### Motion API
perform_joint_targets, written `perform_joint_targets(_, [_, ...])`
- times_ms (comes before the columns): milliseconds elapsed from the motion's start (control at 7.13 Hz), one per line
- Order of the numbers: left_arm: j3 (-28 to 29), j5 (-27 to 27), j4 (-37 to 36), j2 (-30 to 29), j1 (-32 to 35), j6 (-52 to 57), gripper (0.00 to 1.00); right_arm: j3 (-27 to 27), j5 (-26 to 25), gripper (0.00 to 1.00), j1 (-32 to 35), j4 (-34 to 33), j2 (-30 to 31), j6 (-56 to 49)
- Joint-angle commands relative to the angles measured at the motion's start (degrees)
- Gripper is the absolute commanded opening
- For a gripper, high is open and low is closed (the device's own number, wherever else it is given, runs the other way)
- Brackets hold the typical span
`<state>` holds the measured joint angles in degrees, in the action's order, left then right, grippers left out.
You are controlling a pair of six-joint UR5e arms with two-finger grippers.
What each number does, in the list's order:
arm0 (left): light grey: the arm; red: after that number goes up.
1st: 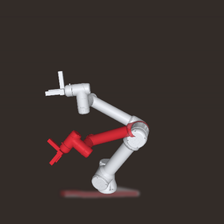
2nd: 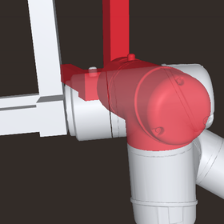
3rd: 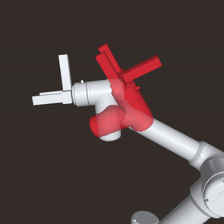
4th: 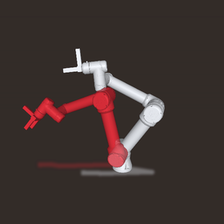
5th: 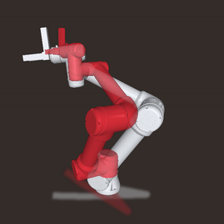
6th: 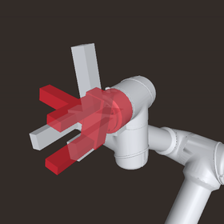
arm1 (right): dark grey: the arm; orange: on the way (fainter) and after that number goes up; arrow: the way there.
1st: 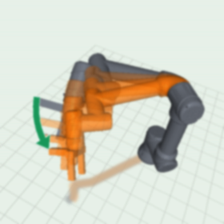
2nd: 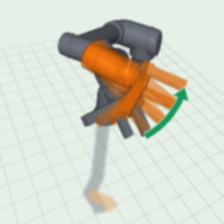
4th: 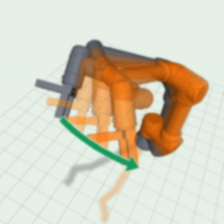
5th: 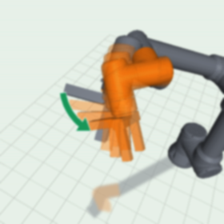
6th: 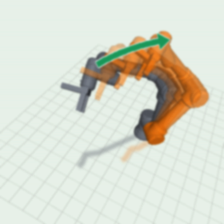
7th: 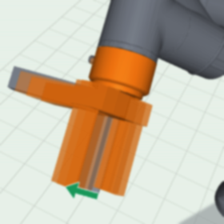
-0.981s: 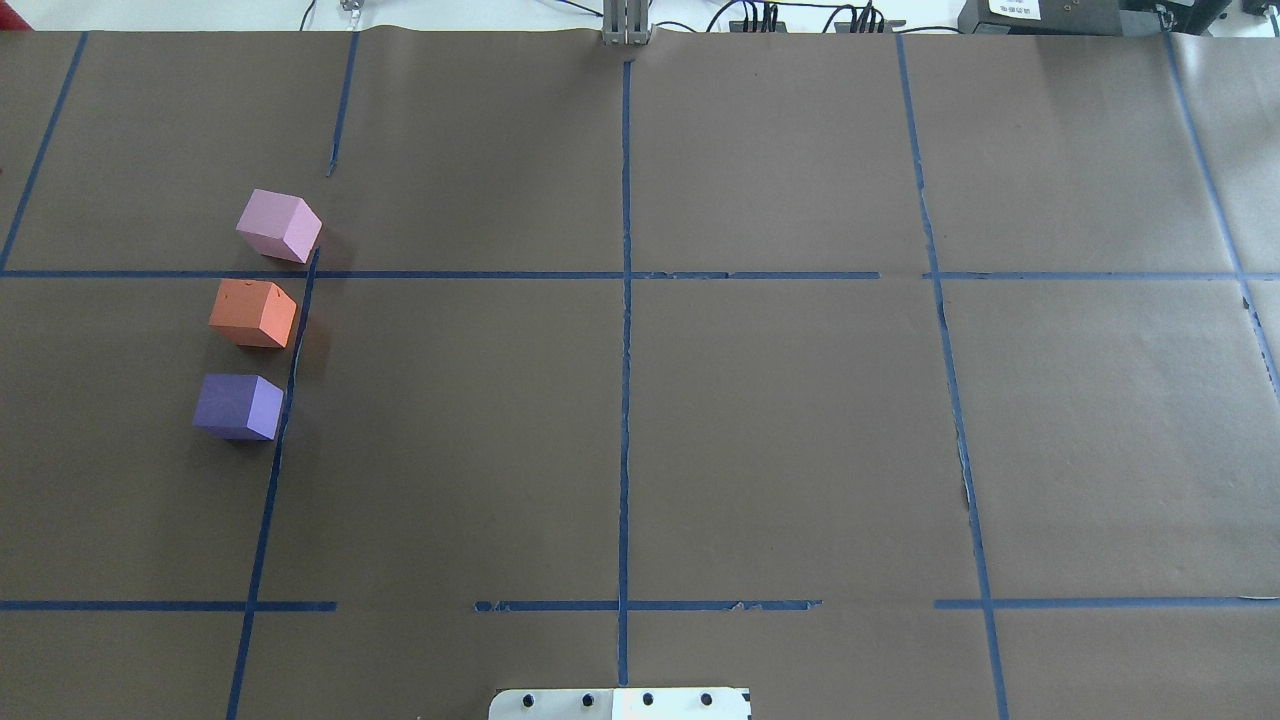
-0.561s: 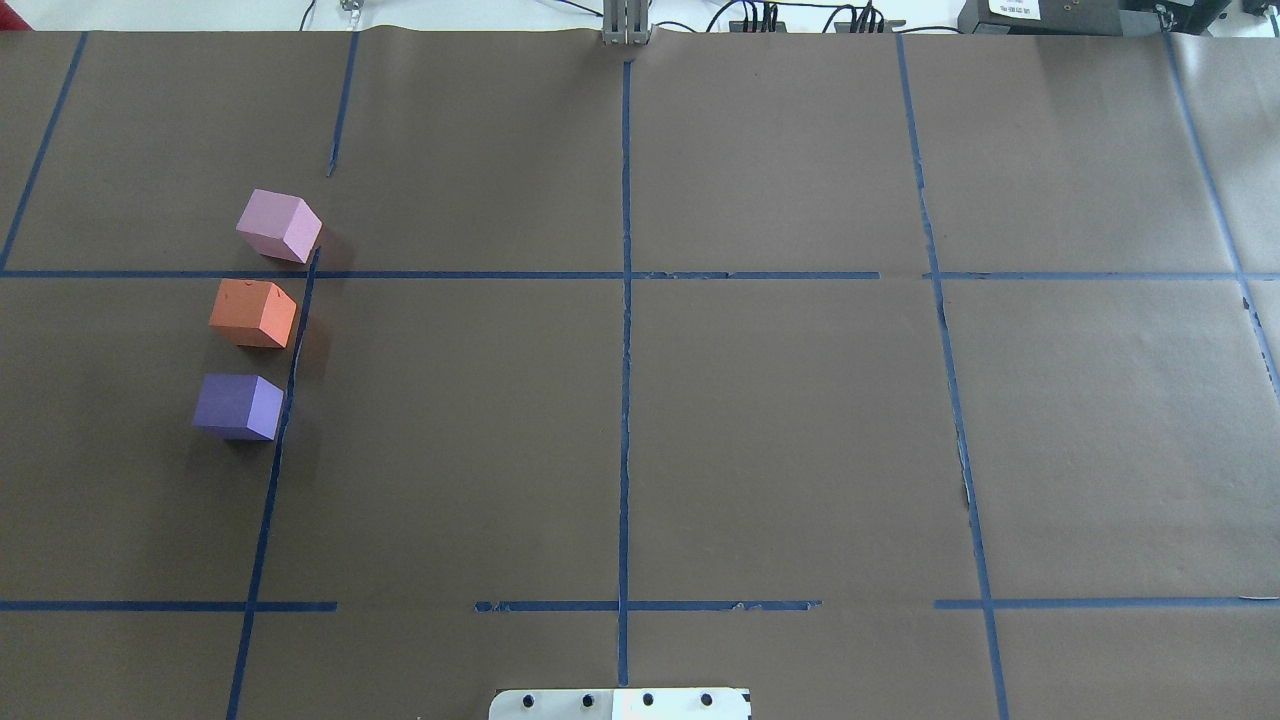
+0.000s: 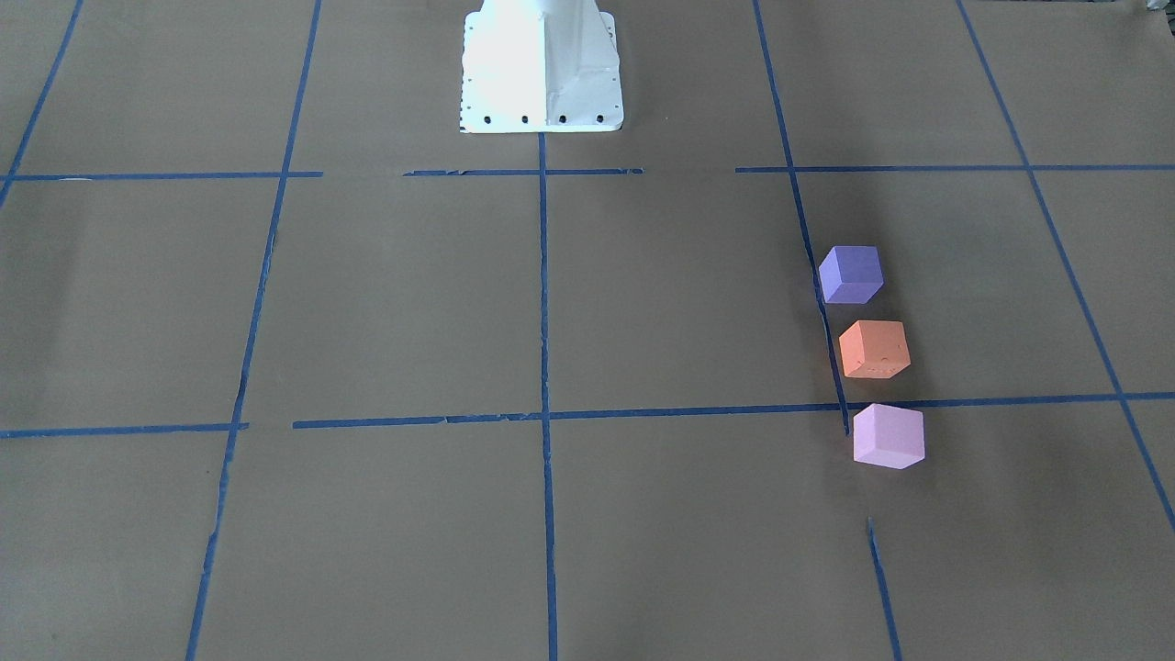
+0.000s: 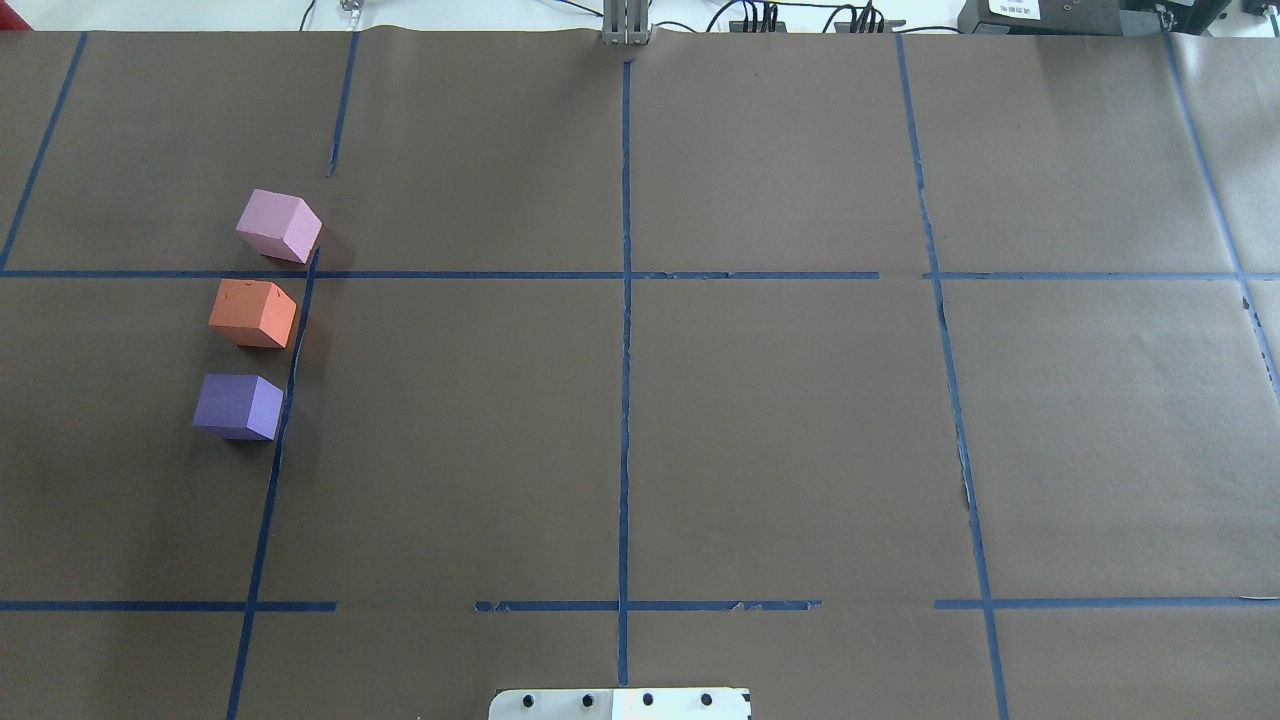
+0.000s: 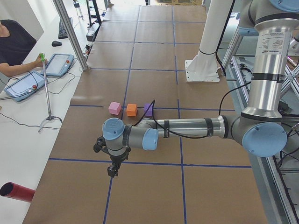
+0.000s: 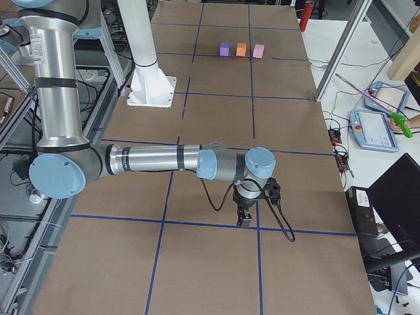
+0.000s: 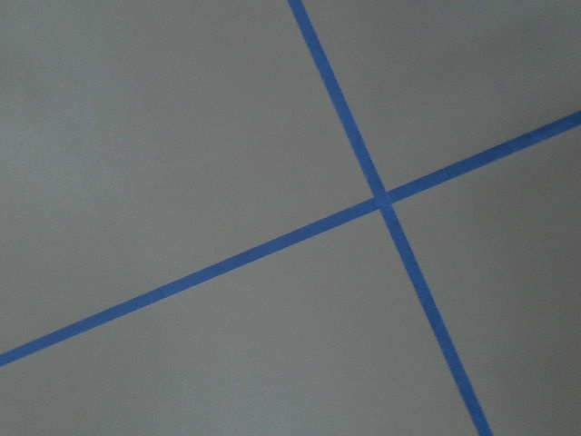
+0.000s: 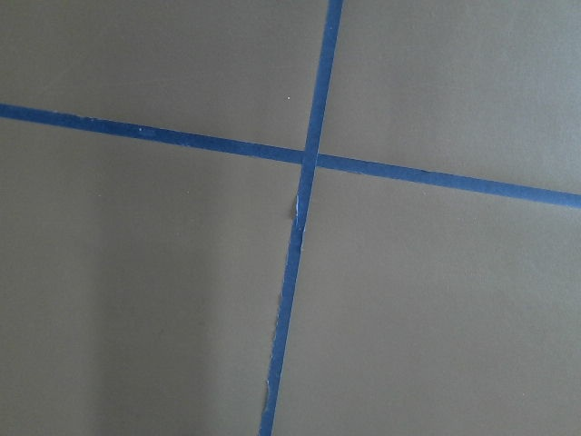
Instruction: Arrange blocks in a line
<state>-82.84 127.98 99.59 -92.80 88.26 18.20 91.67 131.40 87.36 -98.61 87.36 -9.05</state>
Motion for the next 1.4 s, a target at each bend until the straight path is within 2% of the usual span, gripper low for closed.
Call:
perform_joint_targets(0, [0.05,0.25,-0.01,-0.36,-0.02,-1.76,1.0,0.09,0.0,1.0,0.0,0.0,0.0,0.0])
perform_joint_targets(140, [-0.04,0.43,-1.93,-0.46,0.68,-1.76,1.0,0.0,0.0,1.0,0.0,0.0,0.0,-0.09])
perform_joint_targets(421, [-0.57,0.43,-13.49,-4.22,1.47,-1.41,1.0,0.0,0.0,1.0,0.0,0.0,0.0,0.0])
perform_joint_targets(561, [-1.09,0.43,-15.9,-4.5,2.69,-0.97,1.0,0.09,0.0,1.0,0.0,0.0,0.0,0.0])
perform_joint_targets(981, [-2.94,0.52,-19.43,-3.97,3.76,-0.79,1.0,0.0,0.0,1.0,0.0,0.0,0.0,-0.09])
perform_joint_targets(1262, [-2.86,0.61,-19.18,-3.62,3.76,-0.79,1.0,0.0,0.0,1.0,0.0,0.0,0.0,0.0])
